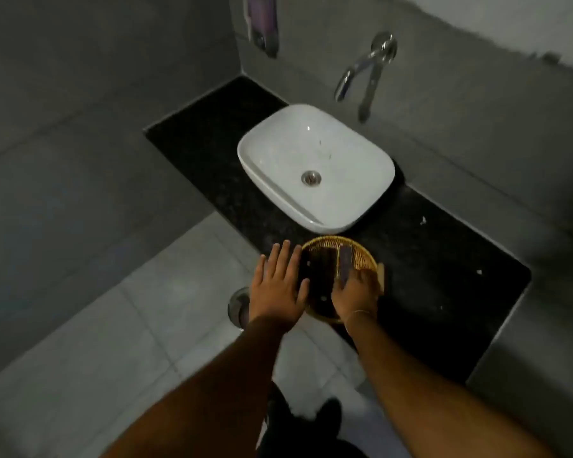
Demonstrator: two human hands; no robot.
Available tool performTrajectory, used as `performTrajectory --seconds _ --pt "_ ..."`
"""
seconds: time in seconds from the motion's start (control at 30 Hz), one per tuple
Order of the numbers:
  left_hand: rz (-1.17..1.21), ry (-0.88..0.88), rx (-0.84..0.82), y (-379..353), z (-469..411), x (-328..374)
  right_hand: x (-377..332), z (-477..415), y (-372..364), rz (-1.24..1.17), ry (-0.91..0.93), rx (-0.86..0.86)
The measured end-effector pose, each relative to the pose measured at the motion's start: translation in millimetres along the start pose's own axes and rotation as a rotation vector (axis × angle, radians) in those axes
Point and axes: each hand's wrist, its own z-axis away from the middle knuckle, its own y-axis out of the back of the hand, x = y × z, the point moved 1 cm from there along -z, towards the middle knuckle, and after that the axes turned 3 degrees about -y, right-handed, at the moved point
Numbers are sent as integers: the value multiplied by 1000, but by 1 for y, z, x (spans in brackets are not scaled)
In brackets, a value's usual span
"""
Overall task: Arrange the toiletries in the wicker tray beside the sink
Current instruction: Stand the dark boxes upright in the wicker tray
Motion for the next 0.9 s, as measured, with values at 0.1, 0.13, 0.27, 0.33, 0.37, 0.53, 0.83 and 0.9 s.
performTrajectory --seconds 0.1,0.13,0.27,0.33,0.37,0.53,0.83,0.9 --pt "-30 3 -28 -29 11 -10 9 -10 -23 -73 -175 20" --pt "-45 -7 -16 -38 17 -15 11 -13 -28 -32 -170 20" --pt "-31 -12 -39 -60 25 -22 11 -26 -42 14 -107 9" --pt "-40 5 -48 -60 22 -23 9 -33 -44 24 -130 -14" --pt "-40 14 -48 -59 19 -22 9 -35 -45 29 -137 -24" --pt "33 43 -63 -45 2 -13 7 -33 -36 -193 -186 -24" --pt "1039 508 -112 4 -50 44 27 10 -26 -446 146 -100" --pt "995 512 -90 9 -49 47 32 16 -20 -392 218 -65"
